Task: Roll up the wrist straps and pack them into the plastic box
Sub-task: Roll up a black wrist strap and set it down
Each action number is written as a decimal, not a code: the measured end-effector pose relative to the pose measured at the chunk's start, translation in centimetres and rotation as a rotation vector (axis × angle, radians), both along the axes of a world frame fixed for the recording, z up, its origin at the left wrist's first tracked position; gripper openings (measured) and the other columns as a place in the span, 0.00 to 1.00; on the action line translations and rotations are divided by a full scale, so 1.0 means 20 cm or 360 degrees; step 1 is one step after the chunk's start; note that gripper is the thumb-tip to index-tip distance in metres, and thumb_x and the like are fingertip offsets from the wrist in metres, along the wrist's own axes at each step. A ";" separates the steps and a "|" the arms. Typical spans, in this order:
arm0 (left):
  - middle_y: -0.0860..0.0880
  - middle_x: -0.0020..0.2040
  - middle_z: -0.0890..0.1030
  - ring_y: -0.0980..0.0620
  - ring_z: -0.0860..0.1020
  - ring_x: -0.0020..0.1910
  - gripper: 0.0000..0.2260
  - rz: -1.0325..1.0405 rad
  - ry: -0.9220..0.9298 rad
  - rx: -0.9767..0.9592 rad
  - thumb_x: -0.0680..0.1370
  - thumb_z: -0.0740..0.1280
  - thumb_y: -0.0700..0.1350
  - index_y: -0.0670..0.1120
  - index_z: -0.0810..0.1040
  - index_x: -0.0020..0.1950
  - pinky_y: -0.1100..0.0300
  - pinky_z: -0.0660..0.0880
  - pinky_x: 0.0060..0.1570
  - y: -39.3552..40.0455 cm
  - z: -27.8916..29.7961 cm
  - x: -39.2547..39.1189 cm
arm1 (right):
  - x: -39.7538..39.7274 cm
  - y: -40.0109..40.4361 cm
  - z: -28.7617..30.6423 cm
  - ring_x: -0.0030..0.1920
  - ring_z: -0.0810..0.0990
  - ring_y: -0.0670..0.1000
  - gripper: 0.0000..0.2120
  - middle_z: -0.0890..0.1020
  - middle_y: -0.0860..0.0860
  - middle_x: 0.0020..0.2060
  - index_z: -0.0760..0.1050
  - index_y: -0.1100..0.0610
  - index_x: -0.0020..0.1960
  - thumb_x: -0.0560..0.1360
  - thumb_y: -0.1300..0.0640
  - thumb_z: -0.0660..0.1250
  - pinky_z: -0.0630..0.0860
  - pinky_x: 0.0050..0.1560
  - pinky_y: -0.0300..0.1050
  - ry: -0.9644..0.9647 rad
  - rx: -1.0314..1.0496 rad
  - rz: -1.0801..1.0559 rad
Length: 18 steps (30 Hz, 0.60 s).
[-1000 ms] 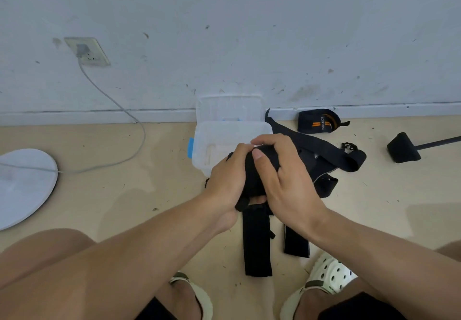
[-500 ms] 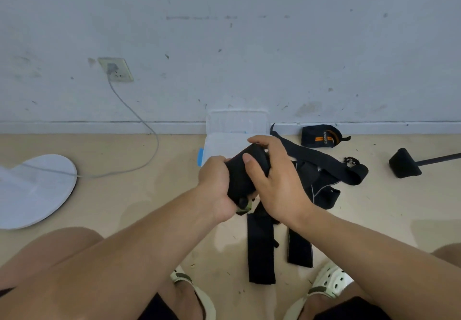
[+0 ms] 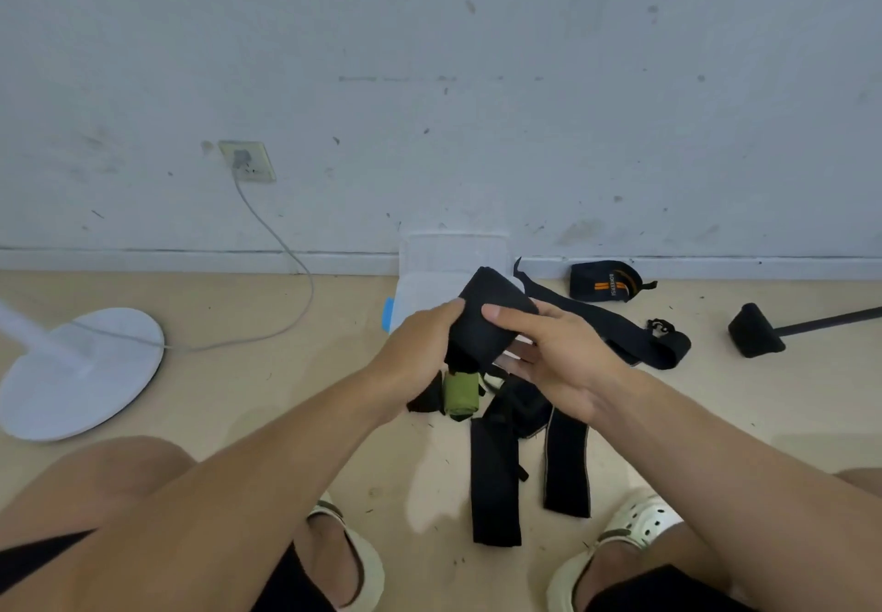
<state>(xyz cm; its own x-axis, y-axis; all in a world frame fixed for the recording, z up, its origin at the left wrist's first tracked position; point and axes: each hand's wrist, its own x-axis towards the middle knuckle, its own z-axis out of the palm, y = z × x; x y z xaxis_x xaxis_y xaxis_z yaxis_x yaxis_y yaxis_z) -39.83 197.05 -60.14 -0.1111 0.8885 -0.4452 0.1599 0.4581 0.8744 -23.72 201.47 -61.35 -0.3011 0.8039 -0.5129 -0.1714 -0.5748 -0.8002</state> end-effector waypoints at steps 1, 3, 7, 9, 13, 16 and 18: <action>0.56 0.70 0.77 0.57 0.76 0.64 0.16 -0.0108 0.0075 0.0120 0.87 0.57 0.53 0.59 0.72 0.74 0.62 0.73 0.62 0.00 0.01 -0.01 | 0.02 0.01 0.02 0.57 0.86 0.55 0.19 0.87 0.56 0.58 0.82 0.58 0.61 0.71 0.60 0.79 0.80 0.64 0.52 0.0002 -0.0019 0.0043; 0.61 0.71 0.72 0.60 0.75 0.66 0.24 -0.0297 0.0153 0.0317 0.85 0.64 0.49 0.64 0.63 0.79 0.73 0.72 0.56 -0.01 0.02 -0.03 | 0.05 0.01 0.04 0.52 0.86 0.52 0.13 0.88 0.54 0.55 0.83 0.54 0.55 0.71 0.59 0.78 0.80 0.61 0.48 -0.0005 -0.0050 0.0139; 0.64 0.72 0.70 0.61 0.72 0.70 0.44 -0.0588 0.0382 0.0484 0.67 0.84 0.50 0.66 0.65 0.76 0.59 0.76 0.65 -0.02 -0.04 -0.09 | 0.08 -0.02 0.02 0.50 0.86 0.51 0.23 0.87 0.54 0.56 0.83 0.56 0.60 0.66 0.55 0.78 0.80 0.57 0.47 0.0033 -0.0148 0.0272; 0.63 0.66 0.73 0.61 0.75 0.66 0.46 -0.0621 0.0472 0.0472 0.60 0.87 0.50 0.64 0.67 0.71 0.56 0.81 0.58 -0.02 -0.09 -0.11 | 0.08 -0.03 -0.03 0.48 0.86 0.50 0.20 0.87 0.53 0.53 0.84 0.55 0.59 0.67 0.53 0.77 0.79 0.56 0.46 0.0007 -0.0193 0.0301; 0.65 0.60 0.75 0.65 0.76 0.60 0.44 -0.0538 0.0590 0.0482 0.58 0.88 0.52 0.62 0.67 0.67 0.63 0.79 0.55 -0.02 -0.21 -0.12 | 0.07 -0.03 -0.13 0.53 0.82 0.53 0.25 0.86 0.55 0.55 0.83 0.56 0.63 0.72 0.43 0.75 0.76 0.60 0.52 -0.0177 -0.0281 0.0428; 0.65 0.59 0.76 0.64 0.77 0.59 0.45 -0.0541 0.0594 0.0419 0.57 0.88 0.54 0.62 0.67 0.67 0.59 0.80 0.57 -0.02 -0.28 -0.14 | 0.05 -0.03 -0.21 0.56 0.83 0.57 0.28 0.83 0.62 0.62 0.81 0.59 0.67 0.75 0.40 0.72 0.75 0.69 0.56 -0.0165 -0.0391 0.0497; 0.64 0.58 0.77 0.63 0.78 0.58 0.45 -0.0560 0.0578 0.0359 0.55 0.88 0.56 0.61 0.67 0.66 0.55 0.81 0.57 -0.02 -0.31 -0.16 | 0.05 -0.02 -0.25 0.58 0.83 0.58 0.30 0.82 0.62 0.64 0.79 0.60 0.69 0.75 0.41 0.71 0.77 0.68 0.54 -0.0105 -0.0459 0.0537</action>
